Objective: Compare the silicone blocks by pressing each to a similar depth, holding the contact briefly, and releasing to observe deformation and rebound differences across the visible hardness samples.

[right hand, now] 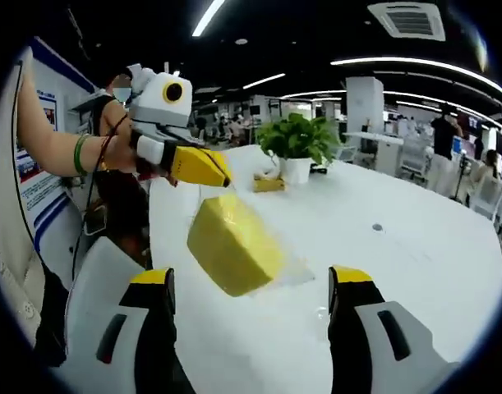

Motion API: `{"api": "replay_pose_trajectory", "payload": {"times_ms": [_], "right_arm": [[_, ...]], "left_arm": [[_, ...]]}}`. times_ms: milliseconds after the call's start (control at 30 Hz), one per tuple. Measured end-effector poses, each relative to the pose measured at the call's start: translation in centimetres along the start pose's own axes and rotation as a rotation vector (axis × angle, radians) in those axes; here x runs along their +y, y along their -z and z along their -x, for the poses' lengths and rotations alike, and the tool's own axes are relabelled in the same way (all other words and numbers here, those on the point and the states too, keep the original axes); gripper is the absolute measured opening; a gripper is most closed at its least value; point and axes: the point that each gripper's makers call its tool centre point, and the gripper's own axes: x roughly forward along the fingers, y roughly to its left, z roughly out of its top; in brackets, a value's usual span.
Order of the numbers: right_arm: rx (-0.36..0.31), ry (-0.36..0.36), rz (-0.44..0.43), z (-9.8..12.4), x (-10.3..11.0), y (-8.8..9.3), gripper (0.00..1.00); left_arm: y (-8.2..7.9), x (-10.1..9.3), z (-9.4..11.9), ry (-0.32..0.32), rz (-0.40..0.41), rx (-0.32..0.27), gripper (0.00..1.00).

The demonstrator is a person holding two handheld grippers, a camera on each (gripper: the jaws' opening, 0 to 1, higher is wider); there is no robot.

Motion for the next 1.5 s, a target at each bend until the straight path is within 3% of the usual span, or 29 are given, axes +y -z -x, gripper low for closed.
{"api": "replay_pose_trajectory", "payload": {"times_ms": [233, 367, 533, 767, 800, 833, 1033, 1167, 1300, 1500], "right_arm": [[-0.088, 0.113, -0.152, 3.9, 0.9, 0.8, 0.74], [-0.047, 0.160, -0.170, 5.5, 1.7, 2.8, 0.75], [-0.072, 0.239, -0.258, 7.1, 1.4, 3.9, 0.74], [-0.022, 0.283, -0.300, 8.1, 1.4, 5.4, 0.72], [-0.029, 0.286, -0.311, 8.3, 1.4, 5.2, 0.72], [-0.037, 0.292, -0.323, 8.6, 1.3, 5.1, 0.73], [-0.017, 0.337, -0.325, 9.4, 0.7, 5.7, 0.72], [-0.004, 0.360, -0.330, 9.6, 0.9, 6.1, 0.71], [-0.001, 0.365, -0.323, 9.5, 1.2, 5.9, 0.71], [-0.022, 0.397, -0.311, 9.9, 0.8, 5.0, 0.71]], "left_arm": [[1.9, 2.9, -1.3, -0.047, 0.053, 0.011, 0.00], [3.0, 4.1, -2.6, -0.058, 0.093, 0.028, 0.00], [4.7, 5.5, -4.2, -0.050, 0.168, 0.036, 0.00], [7.6, 8.4, -5.5, -0.071, 0.272, 0.063, 0.00], [7.8, 8.9, -5.6, -0.087, 0.261, 0.054, 0.00], [7.1, 8.8, -5.7, -0.065, 0.305, 0.012, 0.00], [6.8, 13.6, -5.2, -0.204, 0.226, -0.023, 0.00], [7.3, 15.1, -5.0, -0.229, 0.233, -0.035, 0.00], [9.3, 17.1, -5.1, -0.287, 0.175, 0.029, 0.00], [12.2, 20.0, -5.5, -0.327, 0.183, 0.073, 0.00]]}}
